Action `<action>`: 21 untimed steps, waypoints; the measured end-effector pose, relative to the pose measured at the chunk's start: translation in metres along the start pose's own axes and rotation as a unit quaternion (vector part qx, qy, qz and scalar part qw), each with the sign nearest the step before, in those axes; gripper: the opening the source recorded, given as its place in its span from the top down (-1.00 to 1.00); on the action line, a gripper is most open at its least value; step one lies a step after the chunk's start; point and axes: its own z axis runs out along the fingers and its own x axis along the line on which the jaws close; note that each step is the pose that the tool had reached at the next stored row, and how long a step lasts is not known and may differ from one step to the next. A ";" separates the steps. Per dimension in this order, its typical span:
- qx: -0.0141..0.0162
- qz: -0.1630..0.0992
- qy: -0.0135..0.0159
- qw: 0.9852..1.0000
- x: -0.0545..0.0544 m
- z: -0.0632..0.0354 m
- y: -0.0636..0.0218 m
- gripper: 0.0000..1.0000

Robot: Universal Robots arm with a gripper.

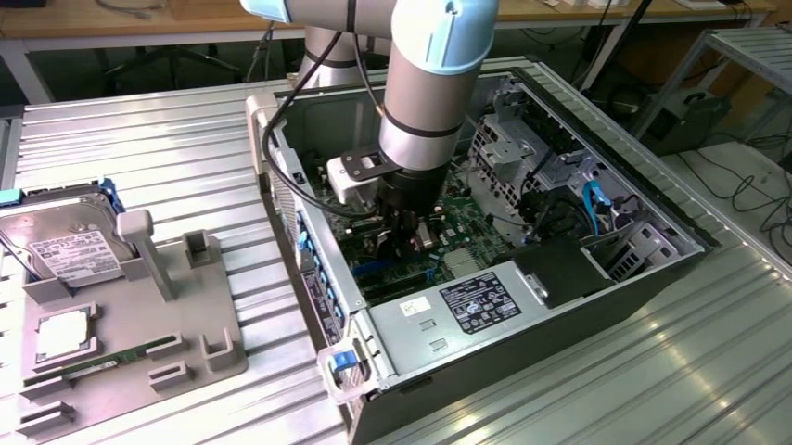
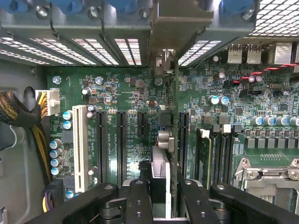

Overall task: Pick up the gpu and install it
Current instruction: 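Insert the gpu into the slot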

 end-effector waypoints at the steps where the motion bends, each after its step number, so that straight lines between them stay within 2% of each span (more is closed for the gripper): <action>1: 0.000 0.000 0.000 1.000 0.000 0.0000 0.0000 0.44; 14: 0.000 0.000 0.000 1.000 0.000 0.0044 0.0002 0.44; 21: 0.000 0.000 0.000 1.000 0.000 0.0004 0.0007 0.44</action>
